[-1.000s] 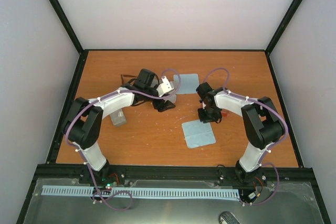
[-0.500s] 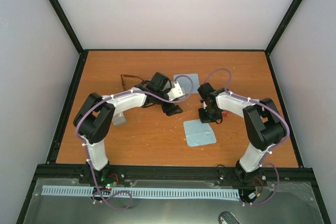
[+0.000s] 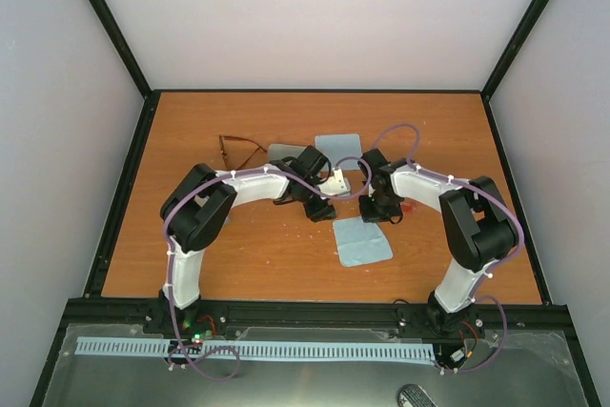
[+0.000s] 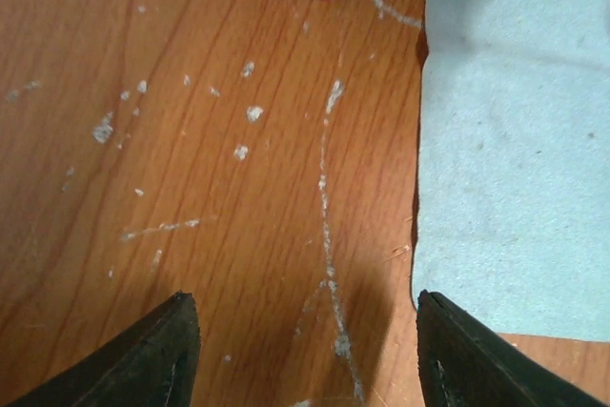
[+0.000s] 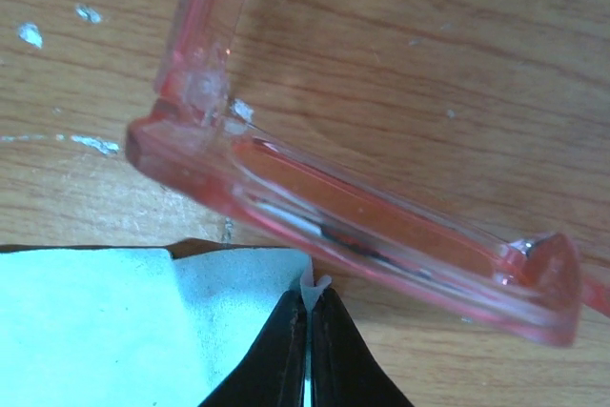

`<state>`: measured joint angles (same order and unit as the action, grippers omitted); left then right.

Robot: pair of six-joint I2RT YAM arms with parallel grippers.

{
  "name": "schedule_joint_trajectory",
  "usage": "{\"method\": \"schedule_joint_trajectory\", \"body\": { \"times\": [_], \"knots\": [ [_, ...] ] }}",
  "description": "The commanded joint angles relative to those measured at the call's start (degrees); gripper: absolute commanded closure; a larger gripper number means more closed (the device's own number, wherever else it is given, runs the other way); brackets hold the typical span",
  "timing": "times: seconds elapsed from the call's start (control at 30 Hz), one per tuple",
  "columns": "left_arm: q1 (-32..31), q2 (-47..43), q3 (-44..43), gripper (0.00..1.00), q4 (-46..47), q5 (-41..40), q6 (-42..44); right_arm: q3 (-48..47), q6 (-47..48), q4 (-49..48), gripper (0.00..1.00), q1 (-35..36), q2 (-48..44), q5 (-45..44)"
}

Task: Organize the sunglasses
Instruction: Fold the glasses cleaning cloth at the center of the board.

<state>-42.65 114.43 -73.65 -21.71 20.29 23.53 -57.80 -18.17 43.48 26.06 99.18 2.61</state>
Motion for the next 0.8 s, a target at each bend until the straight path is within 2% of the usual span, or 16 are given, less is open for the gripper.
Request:
{"method": "schedule_joint_trajectory", "body": {
  "times": [0.0, 0.47, 0.77],
  "knots": [
    [-1.2, 1.3, -2.7, 0.38, -3.1, -3.5, 0.8, -0.8, -1.5, -0.5, 0.97, 0.2, 2.2, 1.5],
    [-3.7, -0.1, -2.4, 0.38, -3.6, -3.9, 0.4, 0.6, -2.1, -1.0, 0.97, 0.2, 2.3, 0.3],
    [-4.3, -1.9, -2.8, 0.39, -4.2, -0.8, -0.2, 2.0, -2.6, -1.3, 0.97, 0.2, 1.4, -0.4]
  ]
}}
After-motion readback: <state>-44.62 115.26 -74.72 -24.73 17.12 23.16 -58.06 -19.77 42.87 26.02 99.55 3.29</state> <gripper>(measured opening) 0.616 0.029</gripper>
